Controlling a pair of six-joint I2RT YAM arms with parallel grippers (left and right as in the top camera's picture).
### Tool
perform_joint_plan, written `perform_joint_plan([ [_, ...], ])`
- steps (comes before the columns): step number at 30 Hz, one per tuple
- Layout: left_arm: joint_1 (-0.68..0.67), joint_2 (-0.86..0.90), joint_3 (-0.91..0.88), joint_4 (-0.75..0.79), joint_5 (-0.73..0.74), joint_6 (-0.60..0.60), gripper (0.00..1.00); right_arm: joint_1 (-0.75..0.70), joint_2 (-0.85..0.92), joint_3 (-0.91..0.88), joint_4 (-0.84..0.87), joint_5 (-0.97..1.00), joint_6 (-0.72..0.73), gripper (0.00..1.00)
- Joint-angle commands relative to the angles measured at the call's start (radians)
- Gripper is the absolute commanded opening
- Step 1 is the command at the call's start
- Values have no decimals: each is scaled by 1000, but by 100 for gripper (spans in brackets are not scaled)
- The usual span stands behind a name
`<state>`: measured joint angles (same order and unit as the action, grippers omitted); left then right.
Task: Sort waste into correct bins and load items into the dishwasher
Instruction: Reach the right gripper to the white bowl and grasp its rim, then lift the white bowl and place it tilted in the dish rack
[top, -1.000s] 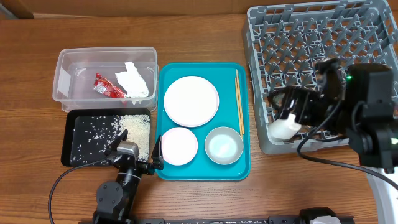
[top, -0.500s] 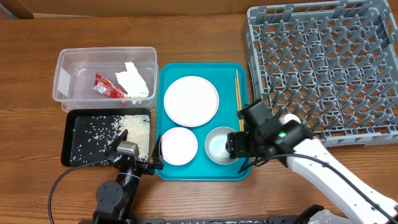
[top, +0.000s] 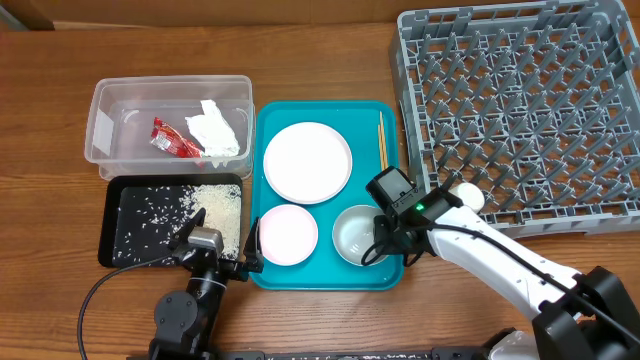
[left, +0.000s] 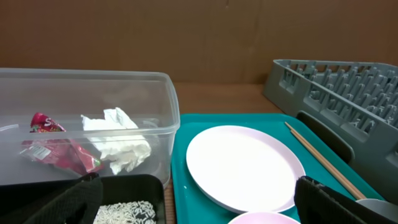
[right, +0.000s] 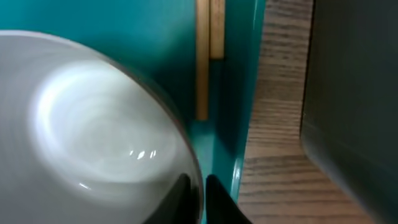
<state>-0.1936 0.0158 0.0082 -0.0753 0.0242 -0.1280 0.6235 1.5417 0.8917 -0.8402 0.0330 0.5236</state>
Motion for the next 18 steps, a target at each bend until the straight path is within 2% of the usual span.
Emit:
perform_joint_plan([
  [1,6,-5,-3,-1,10,-6,100,4,-119,63,-27,42,0,4],
  [4,6,-5,-3,-1,10,-6,100,3,-213,116,-69,146,0,4],
  [9,6,-5,-3,-1,10,-6,100,-14,-393,199,-103,567,0,4],
  [12,6,-5,-3,-1,10,-6,100,-40,-475,202,-51,845,1,4],
  [18,6,-5,-3,-1,10,-6,100,-170,-492,202,130,1174,0,4],
])
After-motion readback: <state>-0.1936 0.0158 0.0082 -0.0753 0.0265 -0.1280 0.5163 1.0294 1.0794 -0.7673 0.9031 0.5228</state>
